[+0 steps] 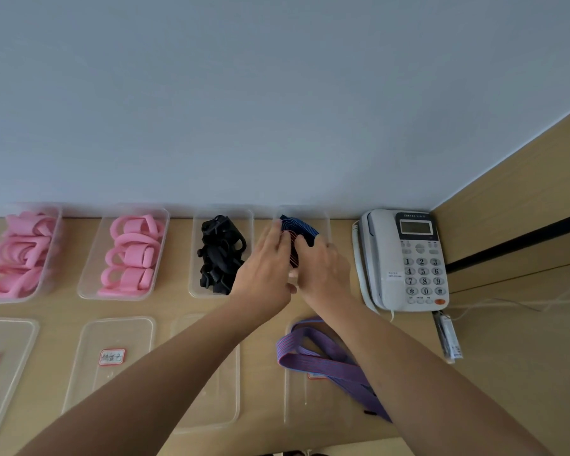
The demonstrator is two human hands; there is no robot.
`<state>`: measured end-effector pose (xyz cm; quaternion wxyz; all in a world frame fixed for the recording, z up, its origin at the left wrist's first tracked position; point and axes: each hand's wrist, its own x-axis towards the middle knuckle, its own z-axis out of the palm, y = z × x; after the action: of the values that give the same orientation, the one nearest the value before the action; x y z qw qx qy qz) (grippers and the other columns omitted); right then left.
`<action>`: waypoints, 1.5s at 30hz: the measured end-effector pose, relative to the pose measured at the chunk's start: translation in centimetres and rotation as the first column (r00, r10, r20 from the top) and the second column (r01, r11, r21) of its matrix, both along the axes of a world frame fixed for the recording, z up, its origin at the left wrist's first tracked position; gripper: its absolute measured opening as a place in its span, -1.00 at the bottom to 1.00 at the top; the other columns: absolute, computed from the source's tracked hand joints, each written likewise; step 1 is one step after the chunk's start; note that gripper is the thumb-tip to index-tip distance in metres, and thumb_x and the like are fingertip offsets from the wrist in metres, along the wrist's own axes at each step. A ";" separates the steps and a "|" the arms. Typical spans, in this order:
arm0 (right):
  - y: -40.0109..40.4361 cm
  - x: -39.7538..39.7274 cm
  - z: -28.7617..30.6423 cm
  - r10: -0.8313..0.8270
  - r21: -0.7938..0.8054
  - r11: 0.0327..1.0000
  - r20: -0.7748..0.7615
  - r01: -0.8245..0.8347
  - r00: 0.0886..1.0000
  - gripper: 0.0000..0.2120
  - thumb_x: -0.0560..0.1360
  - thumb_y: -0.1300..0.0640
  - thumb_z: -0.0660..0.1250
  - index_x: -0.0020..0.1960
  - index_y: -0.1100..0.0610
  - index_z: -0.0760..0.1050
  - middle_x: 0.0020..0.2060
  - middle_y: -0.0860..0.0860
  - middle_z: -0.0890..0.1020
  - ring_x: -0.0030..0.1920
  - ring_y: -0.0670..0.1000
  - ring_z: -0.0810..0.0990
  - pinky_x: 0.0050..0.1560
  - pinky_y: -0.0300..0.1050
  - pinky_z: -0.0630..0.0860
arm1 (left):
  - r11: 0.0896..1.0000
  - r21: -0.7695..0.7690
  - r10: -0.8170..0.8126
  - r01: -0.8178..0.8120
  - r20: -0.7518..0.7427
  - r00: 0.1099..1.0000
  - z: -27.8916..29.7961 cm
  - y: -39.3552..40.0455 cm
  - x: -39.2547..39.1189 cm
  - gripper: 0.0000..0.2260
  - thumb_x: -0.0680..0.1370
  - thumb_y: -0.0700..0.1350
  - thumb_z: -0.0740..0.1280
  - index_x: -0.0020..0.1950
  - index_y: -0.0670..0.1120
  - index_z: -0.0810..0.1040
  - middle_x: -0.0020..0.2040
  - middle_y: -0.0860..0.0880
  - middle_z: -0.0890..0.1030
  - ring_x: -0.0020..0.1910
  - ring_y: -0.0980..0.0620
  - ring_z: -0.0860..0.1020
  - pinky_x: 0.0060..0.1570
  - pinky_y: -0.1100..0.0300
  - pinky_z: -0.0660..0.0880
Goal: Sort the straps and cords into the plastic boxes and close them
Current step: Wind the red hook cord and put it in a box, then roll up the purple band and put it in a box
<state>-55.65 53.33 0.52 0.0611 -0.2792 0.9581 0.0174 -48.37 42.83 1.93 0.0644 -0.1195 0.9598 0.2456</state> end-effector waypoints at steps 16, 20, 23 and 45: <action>3.9 -0.4 1.2 -0.003 -0.439 0.897 0.114 0.053 0.994 -0.71 0.50 0.15 0.36 0.21 0.16 0.57 -0.07 0.09 0.66 0.03 0.19 0.54 0.00 0.00 0.46 | 0.970 -0.106 -0.204 0.221 0.154 0.967 0.9 -2.3 -3.3 -0.23 0.30 0.24 0.58 0.31 -0.16 0.40 0.31 -0.09 0.44 0.44 -0.08 0.31 0.39 0.08 0.32; 7.6 1.6 1.9 -0.152 -0.585 0.796 0.053 0.154 0.987 -0.92 0.45 0.29 0.42 -0.06 0.22 0.62 -0.24 0.08 0.65 -0.15 0.20 0.57 -0.14 0.05 0.51 | 0.979 -0.091 -0.177 0.184 0.086 0.981 0.6 -2.1 -2.5 -0.21 0.31 0.20 0.59 0.40 -0.13 0.41 0.41 -0.06 0.39 0.44 -0.04 0.32 0.34 0.05 0.38; 10.4 3.4 1.7 -0.156 -0.593 0.789 0.060 0.161 0.986 -0.91 0.43 0.31 0.47 -0.08 0.18 0.64 -0.26 0.00 0.65 -0.19 0.13 0.56 -0.14 -0.05 0.48 | 0.984 -0.064 -0.165 0.167 0.037 0.986 0.5 -1.6 -1.5 -0.28 0.38 0.11 0.57 0.42 -0.13 0.41 0.50 -0.07 0.34 0.52 -0.03 0.25 0.43 0.05 0.32; 20.6 8.6 -2.1 0.027 -0.350 0.933 0.312 0.089 0.950 -0.61 0.47 -0.07 0.45 0.24 0.05 0.60 0.01 0.07 0.61 0.04 0.19 0.52 0.11 0.02 0.45 | 0.991 0.031 0.128 -0.129 0.042 0.991 -1.1 9.5 8.2 -0.61 0.51 -0.17 0.39 0.34 -0.02 0.57 0.19 -0.07 0.58 0.15 -0.16 0.56 0.11 0.05 0.46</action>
<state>-47.06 73.90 -1.62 0.1596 -0.2694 0.9277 -0.2033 -40.15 52.32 0.87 0.0696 -0.1849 0.9444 0.2630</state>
